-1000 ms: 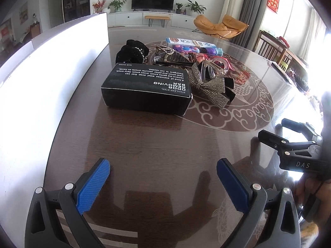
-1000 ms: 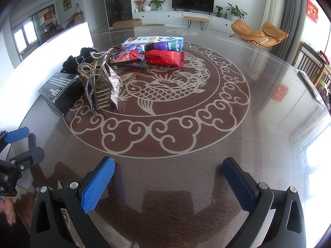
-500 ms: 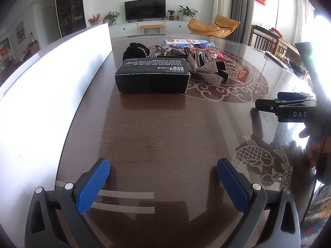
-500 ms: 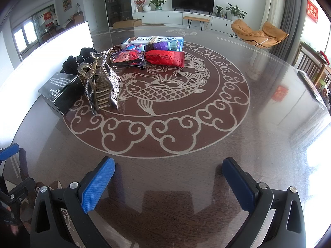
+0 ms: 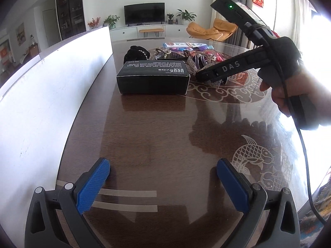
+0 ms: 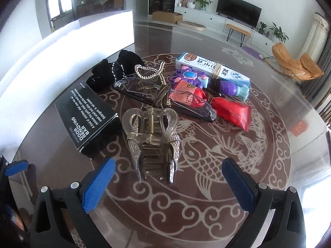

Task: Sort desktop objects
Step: 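Lower the right gripper onto the rhinestone hair claw clip and close, then lift the claw clip with the right gripper away from the table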

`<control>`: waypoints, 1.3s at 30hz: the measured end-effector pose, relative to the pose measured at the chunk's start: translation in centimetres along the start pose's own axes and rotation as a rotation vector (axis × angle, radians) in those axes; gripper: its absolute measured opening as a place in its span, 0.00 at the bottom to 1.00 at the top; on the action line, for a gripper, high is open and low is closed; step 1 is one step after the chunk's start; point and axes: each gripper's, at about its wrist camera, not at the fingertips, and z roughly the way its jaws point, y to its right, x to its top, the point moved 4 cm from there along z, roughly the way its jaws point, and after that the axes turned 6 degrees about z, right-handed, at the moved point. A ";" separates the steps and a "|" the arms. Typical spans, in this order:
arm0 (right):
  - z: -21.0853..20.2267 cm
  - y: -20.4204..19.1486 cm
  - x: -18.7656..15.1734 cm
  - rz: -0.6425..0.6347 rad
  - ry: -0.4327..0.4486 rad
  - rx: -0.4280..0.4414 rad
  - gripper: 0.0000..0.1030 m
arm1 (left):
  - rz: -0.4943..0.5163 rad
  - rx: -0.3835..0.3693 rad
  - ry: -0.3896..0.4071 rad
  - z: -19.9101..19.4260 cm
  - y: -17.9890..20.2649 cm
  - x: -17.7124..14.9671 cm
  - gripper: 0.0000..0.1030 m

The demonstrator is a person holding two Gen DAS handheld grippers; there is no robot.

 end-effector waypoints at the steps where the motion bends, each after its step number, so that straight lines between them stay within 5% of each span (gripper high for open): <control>1: 0.8 -0.1 0.5 -0.008 -0.007 -0.017 0.88 | -0.003 0.002 0.000 0.0 0.0 0.0 1.00; 3: 2.0 -0.3 1.3 -0.003 -0.018 0.004 0.79 | -0.005 0.003 0.001 -0.1 -0.1 -0.1 1.00; 5: 2.3 -0.3 1.9 0.019 -0.010 0.061 0.55 | -0.005 0.006 0.001 0.0 -0.1 -0.1 1.00; 9: 1.6 -0.8 1.6 0.045 0.007 0.105 0.54 | -0.005 0.005 0.001 0.0 -0.1 -0.1 1.00; 21: -5.3 5.2 -9.3 0.108 0.070 -0.054 0.55 | -0.011 0.010 -0.001 0.4 -0.2 0.2 1.00; 27: -5.8 7.6 -10.7 0.201 0.086 -0.045 0.60 | -0.011 0.009 0.000 0.6 -0.4 0.3 1.00; 39: -4.8 7.9 -10.5 0.215 0.065 -0.036 0.92 | -0.014 0.012 0.000 0.4 -0.4 0.1 1.00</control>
